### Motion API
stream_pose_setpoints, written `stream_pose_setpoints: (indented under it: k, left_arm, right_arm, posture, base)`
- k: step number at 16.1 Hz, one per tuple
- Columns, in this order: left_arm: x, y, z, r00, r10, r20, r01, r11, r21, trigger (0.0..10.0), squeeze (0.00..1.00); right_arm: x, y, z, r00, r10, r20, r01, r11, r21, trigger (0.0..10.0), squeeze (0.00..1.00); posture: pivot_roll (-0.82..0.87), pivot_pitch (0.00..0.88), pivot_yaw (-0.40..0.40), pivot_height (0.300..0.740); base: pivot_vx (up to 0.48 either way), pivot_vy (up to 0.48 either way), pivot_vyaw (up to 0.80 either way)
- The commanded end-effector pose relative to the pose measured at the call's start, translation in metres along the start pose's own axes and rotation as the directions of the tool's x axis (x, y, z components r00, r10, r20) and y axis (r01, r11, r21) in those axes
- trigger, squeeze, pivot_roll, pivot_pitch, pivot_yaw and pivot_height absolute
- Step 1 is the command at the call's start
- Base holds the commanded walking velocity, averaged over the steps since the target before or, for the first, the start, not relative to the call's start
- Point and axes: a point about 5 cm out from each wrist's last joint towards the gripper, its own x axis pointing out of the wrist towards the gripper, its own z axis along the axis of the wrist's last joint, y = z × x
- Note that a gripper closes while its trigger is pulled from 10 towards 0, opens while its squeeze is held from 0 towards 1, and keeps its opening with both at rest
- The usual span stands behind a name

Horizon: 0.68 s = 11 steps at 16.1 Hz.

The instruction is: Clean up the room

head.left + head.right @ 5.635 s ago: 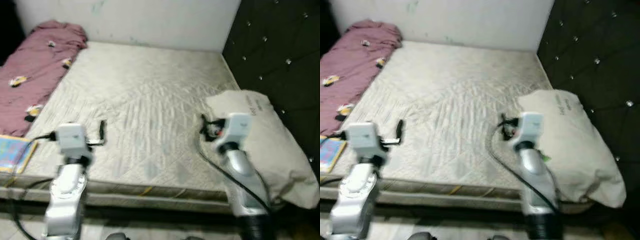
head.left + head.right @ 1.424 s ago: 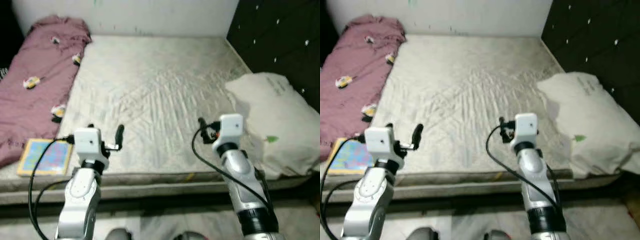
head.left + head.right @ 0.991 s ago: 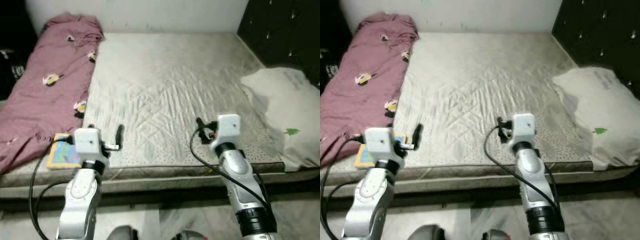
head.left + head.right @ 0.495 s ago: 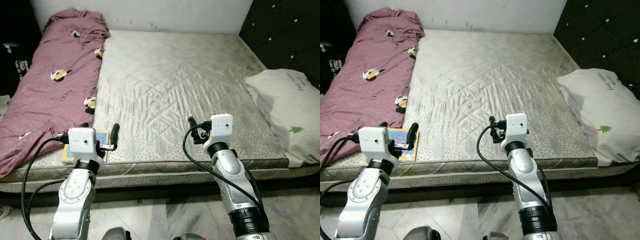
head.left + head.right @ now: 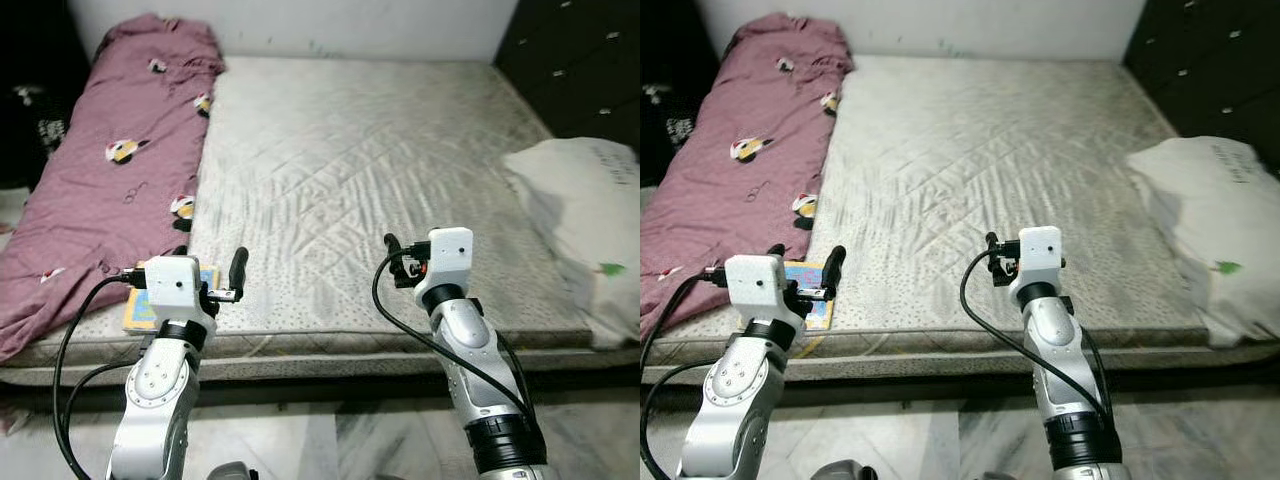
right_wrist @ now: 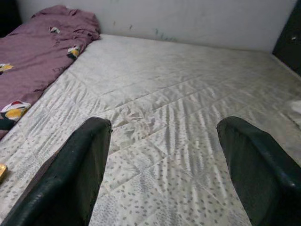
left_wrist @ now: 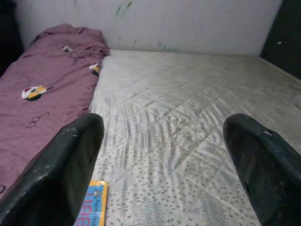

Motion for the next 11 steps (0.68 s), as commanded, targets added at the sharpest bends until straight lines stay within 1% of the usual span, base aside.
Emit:
stream_pose_setpoints:
  k: [1, 8, 9, 11]
  left_arm:
    - [-0.0007, 0.0003, 0.0025, 1.0, -0.009, 0.011, 0.009, 1.0, 0.003, 10.0, 0.0]
    - [-0.0009, -0.0003, 0.0023, 1.0, -0.006, 0.009, 0.006, 1.0, -0.003, 10.0, 0.0]
    - [-0.0008, -0.0004, 0.0019, 1.0, 0.004, 0.006, -0.004, 1.0, -0.008, 10.0, 0.0]
    - [-0.0011, -0.0005, -0.001, 0.999, 0.04, -0.013, -0.04, 0.999, 0.005, 10.0, 0.0]
  right_arm:
    - [0.0002, -0.0005, 0.0022, 1.0, 0.001, 0.007, -0.001, 1.0, -0.003, 10.0, 0.0]
    - [0.0004, 0.0, 0.002, 1.0, 0.0, 0.005, 0.0, 1.0, -0.002, 10.0, 0.0]
    - [0.0003, 0.0001, 0.0019, 1.0, 0.0, 0.005, 0.0, 1.0, -0.001, 10.0, 0.0]
    - [0.0001, -0.0001, 0.0014, 1.0, 0.0, 0.004, 0.0, 1.0, -0.001, 10.0, 0.0]
  posture:
    - [0.01, 0.045, -0.033, 0.74]
    - [0.01, 0.046, -0.033, 0.74]
    - [0.01, 0.046, -0.033, 0.74]
    - [0.01, 0.046, -0.033, 0.74]
  base:
    - [0.36, 0.0, 0.0]
    - [0.357, 0.0, 0.0]
    - [0.266, 0.0, 0.0]
    - [0.0, 0.0, 0.0]
